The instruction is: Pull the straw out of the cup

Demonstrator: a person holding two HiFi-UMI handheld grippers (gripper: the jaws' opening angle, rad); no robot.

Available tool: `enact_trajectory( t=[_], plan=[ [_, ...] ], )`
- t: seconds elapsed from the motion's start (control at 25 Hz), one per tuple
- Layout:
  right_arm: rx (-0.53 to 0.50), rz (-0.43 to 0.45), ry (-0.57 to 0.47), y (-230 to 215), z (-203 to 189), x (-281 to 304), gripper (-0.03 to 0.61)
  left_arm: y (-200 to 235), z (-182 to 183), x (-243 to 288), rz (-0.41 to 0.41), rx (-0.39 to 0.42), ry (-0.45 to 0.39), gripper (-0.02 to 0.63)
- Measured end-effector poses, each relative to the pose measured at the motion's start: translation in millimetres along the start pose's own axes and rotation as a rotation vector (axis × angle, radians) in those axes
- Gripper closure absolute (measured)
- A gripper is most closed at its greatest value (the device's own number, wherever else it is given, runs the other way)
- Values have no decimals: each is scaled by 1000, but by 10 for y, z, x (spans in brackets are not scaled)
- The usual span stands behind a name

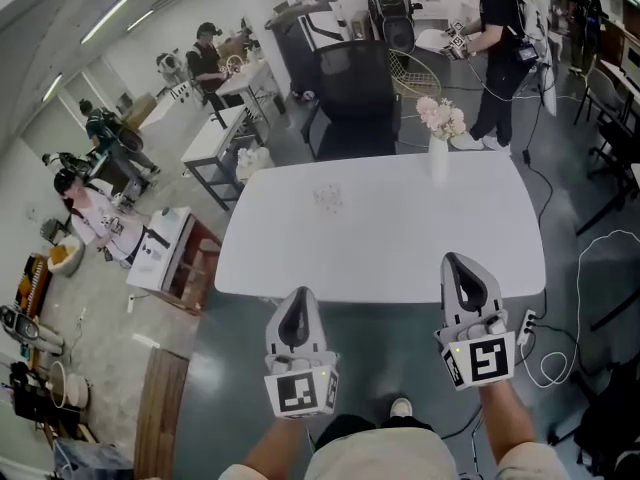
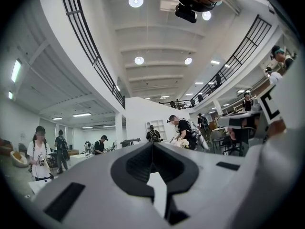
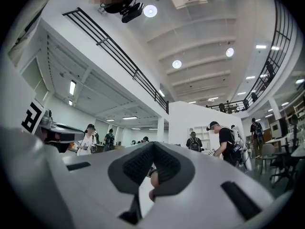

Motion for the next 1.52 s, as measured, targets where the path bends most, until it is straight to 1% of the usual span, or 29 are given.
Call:
enact_trajectory(
  t=[0.2,0.4,0.72,0.92,1.16,1.32,1.52],
  plan=[
    [32,-1,20,51,-169,158,578,43,-169,143,-2,-7,12,609],
    [34,2,53,166,-346,585,578,280,-370,531,-15,-40,17,609],
    [19,-13,119,447,-601,1546,578,961,-695,1331,11,-119,8,609],
    [-8,-24,138,763,-695,2183,578,1504,-919,1734,-19,-130,16,609],
    [-40,-59,156,996,-757,2647,578,1928,-1073,2058,-52,-151,22,609],
    [-39,-93,158,1048,-803,2791,578,2061,-1162,2187,-78,-154,16,609],
    [-37,-96,166,1076,-918,2924,578,2092,-1276,2331,-96,-164,28,609]
  ],
)
Point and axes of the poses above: the fingertips, and each gripper's own axes: x forward along the fingers, y to its left, z out of its top, the point moved 5 cm from there along -x, backward along the fingers, and after that the axes turned 1 degree about x, right-handed, at the moved point
